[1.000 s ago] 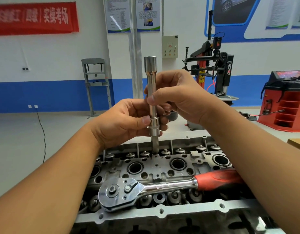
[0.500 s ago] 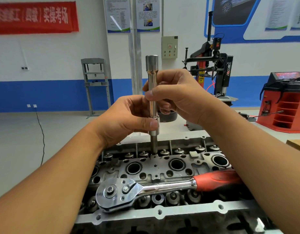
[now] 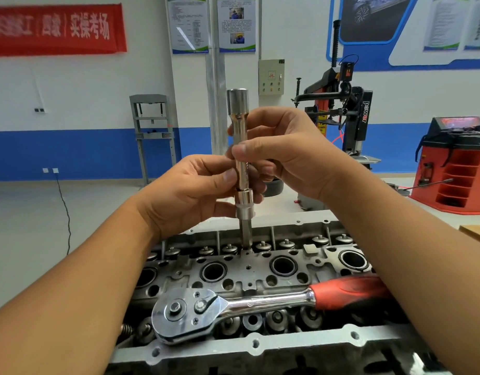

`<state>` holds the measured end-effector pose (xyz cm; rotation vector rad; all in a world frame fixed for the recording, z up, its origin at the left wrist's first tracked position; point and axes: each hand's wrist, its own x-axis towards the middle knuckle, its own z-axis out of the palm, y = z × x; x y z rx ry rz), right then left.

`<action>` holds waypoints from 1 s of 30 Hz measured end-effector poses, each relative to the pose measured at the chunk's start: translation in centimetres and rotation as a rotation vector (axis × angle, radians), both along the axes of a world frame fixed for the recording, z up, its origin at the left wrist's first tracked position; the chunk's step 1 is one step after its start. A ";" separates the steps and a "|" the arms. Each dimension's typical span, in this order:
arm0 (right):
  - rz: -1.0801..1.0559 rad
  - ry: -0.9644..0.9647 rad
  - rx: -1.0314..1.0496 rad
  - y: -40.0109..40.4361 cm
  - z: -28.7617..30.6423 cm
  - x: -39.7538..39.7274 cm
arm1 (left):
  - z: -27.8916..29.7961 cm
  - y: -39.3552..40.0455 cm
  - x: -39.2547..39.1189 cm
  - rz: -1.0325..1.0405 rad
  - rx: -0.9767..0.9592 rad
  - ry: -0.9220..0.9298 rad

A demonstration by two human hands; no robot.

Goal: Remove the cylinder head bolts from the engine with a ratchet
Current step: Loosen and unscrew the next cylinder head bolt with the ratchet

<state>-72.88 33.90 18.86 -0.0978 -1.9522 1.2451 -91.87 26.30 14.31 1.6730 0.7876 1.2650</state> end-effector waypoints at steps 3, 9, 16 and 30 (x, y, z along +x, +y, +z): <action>0.012 -0.012 0.003 0.2 0.0 -0.1 | 0.0 0.0 0.0 -0.008 0.036 0.015; 0.047 -0.038 0.066 0.7 -0.1 -0.1 | 0.0 0.2 0.2 0.013 0.074 0.024; 0.001 -0.016 0.075 0.8 -0.4 -0.2 | -0.2 0.6 0.6 0.090 0.084 0.023; 0.014 -0.043 0.102 0.6 -0.3 -0.2 | -0.2 0.4 0.3 0.159 0.126 0.064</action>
